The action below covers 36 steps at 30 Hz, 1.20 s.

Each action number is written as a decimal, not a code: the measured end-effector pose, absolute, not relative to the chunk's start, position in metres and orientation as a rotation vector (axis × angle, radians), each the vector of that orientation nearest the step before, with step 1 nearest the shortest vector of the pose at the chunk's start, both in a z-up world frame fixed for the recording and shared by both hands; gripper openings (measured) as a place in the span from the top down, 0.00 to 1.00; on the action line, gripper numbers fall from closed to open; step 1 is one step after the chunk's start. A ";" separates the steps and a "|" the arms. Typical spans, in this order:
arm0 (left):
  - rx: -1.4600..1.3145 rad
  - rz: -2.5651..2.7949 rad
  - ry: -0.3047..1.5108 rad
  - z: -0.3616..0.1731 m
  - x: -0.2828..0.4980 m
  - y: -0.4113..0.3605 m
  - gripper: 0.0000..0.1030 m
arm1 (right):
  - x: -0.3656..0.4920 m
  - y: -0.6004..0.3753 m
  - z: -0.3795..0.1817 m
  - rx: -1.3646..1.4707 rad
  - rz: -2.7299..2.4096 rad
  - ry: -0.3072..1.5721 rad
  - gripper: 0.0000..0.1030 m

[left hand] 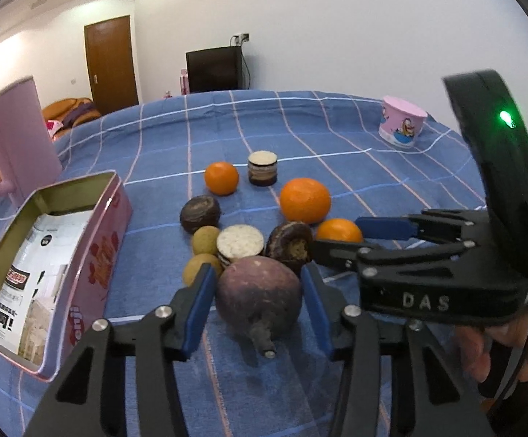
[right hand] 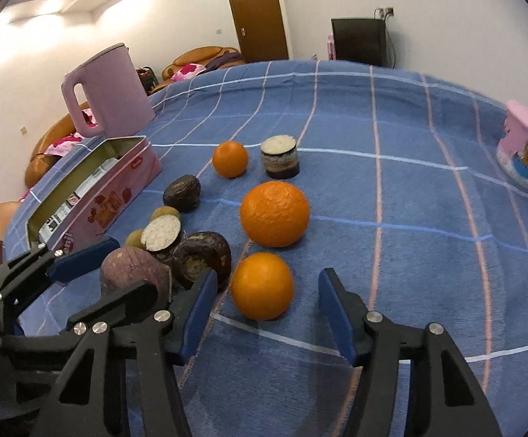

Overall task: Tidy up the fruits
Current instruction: 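Close the left tool on the purple round fruit while the right tool grasps the large orange, then lift the purple fruit with the left tool while the right tool lifts the orange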

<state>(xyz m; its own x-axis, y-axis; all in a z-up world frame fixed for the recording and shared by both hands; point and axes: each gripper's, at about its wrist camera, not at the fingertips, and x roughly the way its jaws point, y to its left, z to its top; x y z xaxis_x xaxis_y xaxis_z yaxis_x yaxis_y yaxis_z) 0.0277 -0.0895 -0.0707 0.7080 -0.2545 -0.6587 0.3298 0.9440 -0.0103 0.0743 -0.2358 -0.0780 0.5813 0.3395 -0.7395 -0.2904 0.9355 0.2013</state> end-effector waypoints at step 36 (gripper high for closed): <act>0.082 -0.249 0.509 -0.053 0.006 -0.076 0.52 | 0.040 -0.229 -0.048 -0.018 0.368 0.641 0.66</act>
<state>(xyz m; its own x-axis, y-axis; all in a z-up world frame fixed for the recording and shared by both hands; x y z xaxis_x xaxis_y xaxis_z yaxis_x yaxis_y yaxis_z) 0.0056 -0.0764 -0.0531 0.8438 -0.2152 -0.4916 0.2557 0.9666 0.0158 0.0398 -0.2294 -0.0476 0.7390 0.3300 -0.5874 -0.3409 0.9351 0.0965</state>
